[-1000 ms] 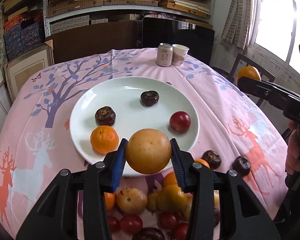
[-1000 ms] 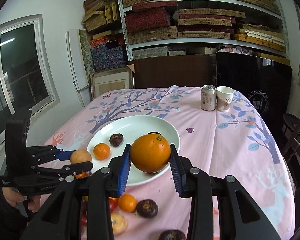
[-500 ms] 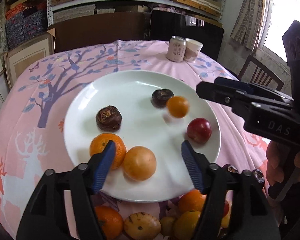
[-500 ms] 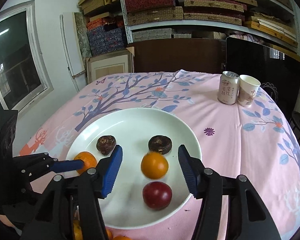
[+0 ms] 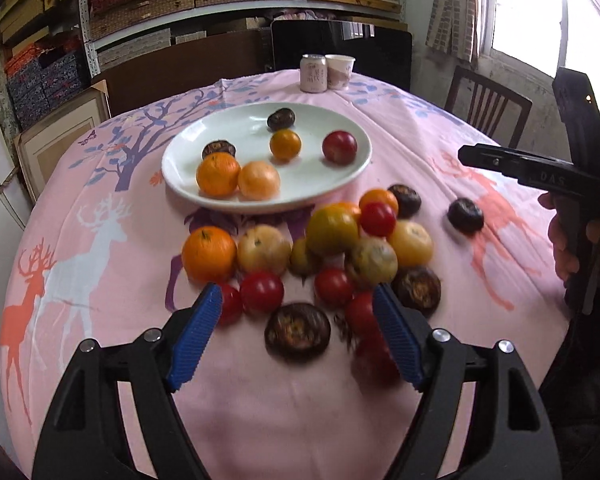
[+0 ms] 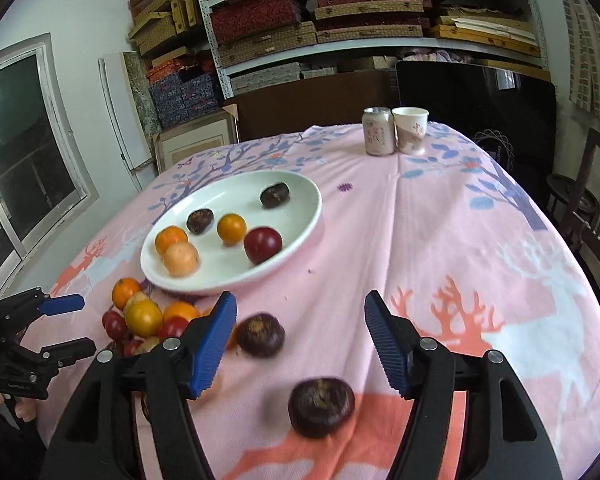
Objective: Organize fruits
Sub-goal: 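Move both open tools toward dark brown fruits in the pile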
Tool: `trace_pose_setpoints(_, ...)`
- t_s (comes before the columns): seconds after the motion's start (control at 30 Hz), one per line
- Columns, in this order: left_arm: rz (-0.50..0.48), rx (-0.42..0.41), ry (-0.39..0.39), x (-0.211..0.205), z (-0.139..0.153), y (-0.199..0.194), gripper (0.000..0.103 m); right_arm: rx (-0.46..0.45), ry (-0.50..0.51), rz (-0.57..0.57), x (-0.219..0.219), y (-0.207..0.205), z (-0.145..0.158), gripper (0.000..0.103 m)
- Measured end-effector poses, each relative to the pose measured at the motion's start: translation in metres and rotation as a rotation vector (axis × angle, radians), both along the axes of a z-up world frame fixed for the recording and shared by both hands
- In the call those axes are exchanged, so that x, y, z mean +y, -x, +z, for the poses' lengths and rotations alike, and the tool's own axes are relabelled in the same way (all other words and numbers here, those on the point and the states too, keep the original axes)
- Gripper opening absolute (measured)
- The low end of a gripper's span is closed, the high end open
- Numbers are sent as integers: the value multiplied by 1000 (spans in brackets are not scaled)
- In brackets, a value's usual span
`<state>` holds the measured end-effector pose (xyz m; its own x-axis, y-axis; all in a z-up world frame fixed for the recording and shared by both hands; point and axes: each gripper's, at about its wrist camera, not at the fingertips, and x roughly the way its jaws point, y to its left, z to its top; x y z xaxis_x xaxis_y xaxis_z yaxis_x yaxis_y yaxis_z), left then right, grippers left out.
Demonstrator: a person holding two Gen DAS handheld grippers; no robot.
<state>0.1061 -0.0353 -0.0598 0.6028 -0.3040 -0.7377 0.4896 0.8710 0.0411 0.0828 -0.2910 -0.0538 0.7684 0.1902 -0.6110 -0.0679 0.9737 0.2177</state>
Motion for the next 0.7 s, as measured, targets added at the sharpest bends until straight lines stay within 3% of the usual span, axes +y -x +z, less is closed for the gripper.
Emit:
trace_pose_setpoints(0.17, 46, 30, 13, 14, -14, 13, 75, 51, -65, -11, -10, 19, -26, 67)
trace_pose_setpoints(0.27, 78, 46, 23, 21, -18, 8, 74, 27, -65, -5, -10, 26, -25, 67)
trace_pose_setpoints(0.4, 81, 129, 63, 26, -30, -3, 50, 30, -70, 1, -11, 31, -26, 67)
trace_pose_setpoints(0.5, 82, 172, 95, 27, -37, -8, 50, 33, -83, 5, -13, 31, -27, 67)
trace_pose_setpoints(0.7, 63, 154, 60, 4, -38, -15, 50, 39, -94, 11, -14, 29, -28, 67)
